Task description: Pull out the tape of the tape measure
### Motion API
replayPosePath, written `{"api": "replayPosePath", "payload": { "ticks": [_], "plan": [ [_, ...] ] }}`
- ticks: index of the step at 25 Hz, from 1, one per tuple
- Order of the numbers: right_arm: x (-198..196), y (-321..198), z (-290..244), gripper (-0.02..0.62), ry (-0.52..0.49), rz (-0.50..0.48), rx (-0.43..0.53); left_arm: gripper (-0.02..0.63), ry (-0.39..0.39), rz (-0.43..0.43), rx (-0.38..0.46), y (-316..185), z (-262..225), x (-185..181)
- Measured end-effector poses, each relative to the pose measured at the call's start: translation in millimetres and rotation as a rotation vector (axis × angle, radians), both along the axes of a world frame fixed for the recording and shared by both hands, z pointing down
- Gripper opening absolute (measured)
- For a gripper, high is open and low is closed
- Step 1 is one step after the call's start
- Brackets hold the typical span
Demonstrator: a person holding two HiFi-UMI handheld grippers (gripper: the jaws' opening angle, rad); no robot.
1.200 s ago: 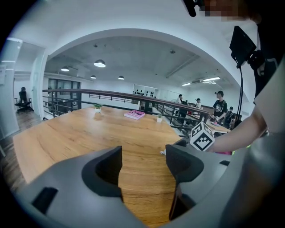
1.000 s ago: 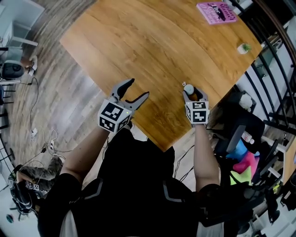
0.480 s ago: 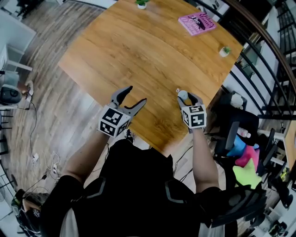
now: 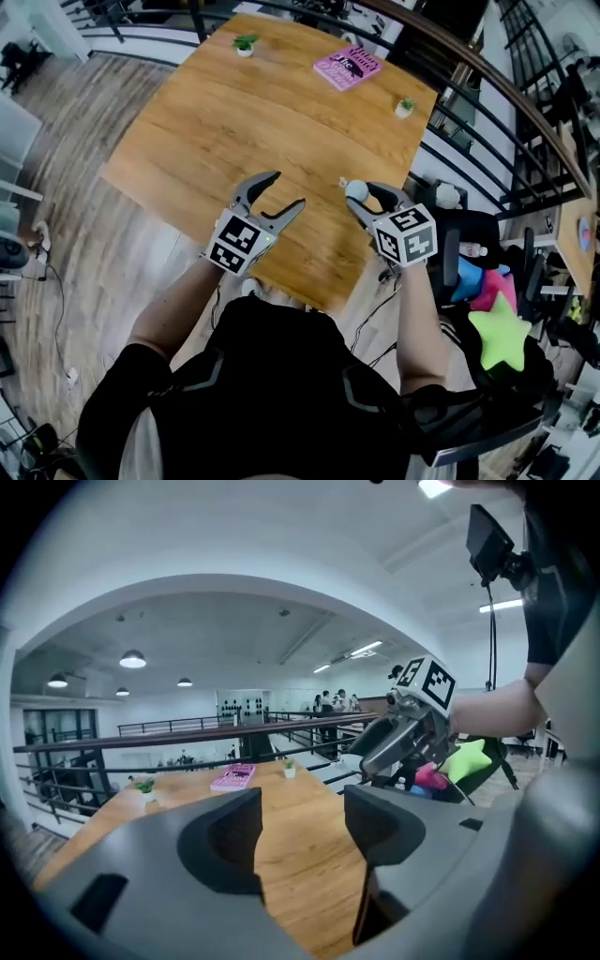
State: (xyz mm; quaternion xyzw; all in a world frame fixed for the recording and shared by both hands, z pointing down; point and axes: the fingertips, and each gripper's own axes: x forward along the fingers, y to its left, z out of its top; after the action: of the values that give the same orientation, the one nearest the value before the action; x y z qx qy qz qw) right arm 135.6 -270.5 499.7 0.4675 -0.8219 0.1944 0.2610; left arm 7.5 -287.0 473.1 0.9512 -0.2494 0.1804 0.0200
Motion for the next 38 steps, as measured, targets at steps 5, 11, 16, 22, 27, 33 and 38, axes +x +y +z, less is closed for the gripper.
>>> {"api": "replayPosePath", "payload": {
  "ticks": [5, 11, 16, 22, 27, 33, 38],
  "plan": [
    [-3, 19, -51, 0.221, -0.015, 0.019, 0.038, 0.278, -0.055, 0.126, 0.132, 13, -25, 30],
    [-3, 42, -90, 0.222, -0.002, 0.024, 0.036, 0.255, -0.112, 0.259, 0.396, 39, -58, 70],
    [-2, 53, -105, 0.221, 0.017, 0.015, 0.035, 0.232, -0.116, 0.301, 0.518, 50, -78, 86],
    [-7, 62, -106, 0.221, 0.018, -0.007, 0.023, 0.143, -0.171, 0.314, 0.628, 62, -85, 96],
    [-14, 62, -109, 0.221, 0.002, -0.020, 0.005, 0.097, -0.274, 0.309, 0.788, 67, -85, 92],
    [-24, 58, -101, 0.222, 0.010, -0.034, -0.023, 0.097, -0.384, 0.317, 0.921, 71, -75, 85],
    [-32, 56, -99, 0.221, 0.010, -0.049, -0.036, 0.079, -0.434, 0.318, 0.938, 71, -68, 78]
  ]
}}
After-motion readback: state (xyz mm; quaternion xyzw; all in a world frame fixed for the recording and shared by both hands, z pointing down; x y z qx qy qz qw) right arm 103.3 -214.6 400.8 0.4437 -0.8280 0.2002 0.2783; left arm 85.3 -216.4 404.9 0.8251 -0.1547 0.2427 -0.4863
